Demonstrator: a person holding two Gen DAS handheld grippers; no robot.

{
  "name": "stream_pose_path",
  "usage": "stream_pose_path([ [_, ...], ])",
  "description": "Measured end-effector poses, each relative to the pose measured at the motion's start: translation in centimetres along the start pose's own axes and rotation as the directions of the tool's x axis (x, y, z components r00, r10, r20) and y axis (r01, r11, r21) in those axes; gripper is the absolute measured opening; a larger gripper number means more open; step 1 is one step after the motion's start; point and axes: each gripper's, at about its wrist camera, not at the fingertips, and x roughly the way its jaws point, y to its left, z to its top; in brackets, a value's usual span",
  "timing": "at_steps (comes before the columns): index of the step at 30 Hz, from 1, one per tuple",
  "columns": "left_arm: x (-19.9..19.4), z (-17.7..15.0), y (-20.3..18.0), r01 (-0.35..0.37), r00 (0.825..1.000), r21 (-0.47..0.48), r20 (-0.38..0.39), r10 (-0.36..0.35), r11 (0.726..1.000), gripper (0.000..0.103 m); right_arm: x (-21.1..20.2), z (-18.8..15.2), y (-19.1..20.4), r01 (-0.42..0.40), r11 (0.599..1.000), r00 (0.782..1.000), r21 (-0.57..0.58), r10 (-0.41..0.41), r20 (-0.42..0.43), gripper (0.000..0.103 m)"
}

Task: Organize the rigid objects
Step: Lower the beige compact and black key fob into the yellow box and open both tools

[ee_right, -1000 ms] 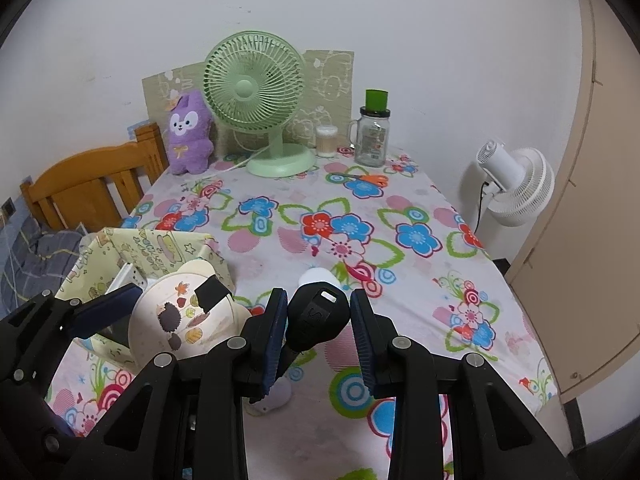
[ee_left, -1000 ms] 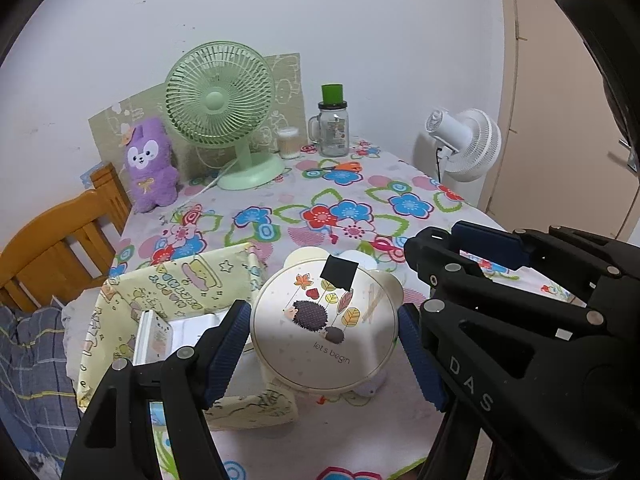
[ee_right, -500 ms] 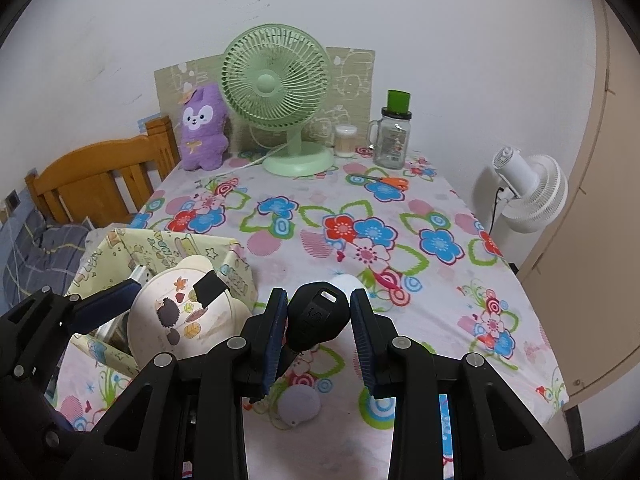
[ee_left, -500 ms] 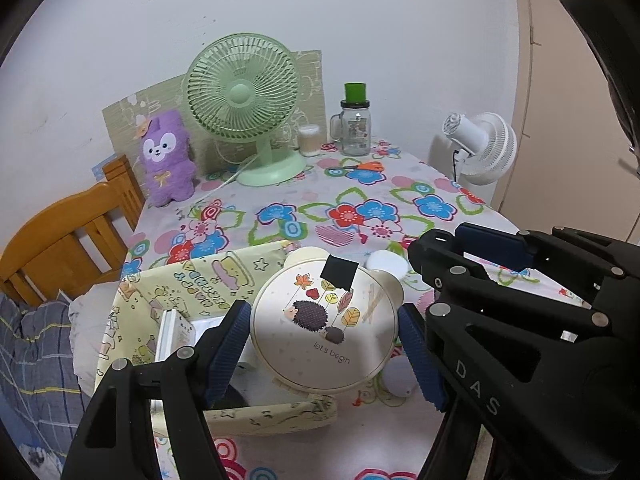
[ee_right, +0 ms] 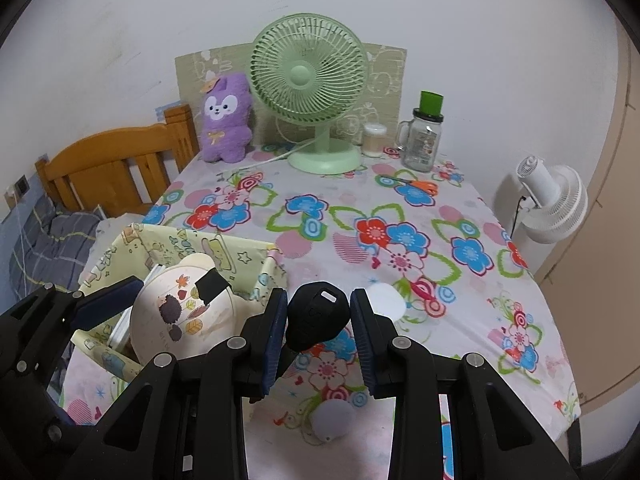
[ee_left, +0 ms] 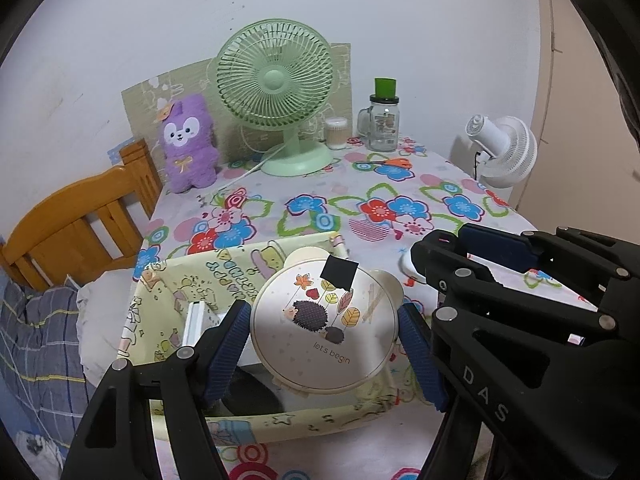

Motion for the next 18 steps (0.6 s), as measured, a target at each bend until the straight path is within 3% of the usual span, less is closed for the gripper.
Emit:
stream_pose_path([
  [18, 1.5, -0.6, 4.1, -0.037, 0.999, -0.050, -0.028, 0.035, 0.998, 0.076, 2.1, 1.0, 3.6, -0.032, 0.998, 0.999, -0.056, 0.031, -0.027, 0.035],
])
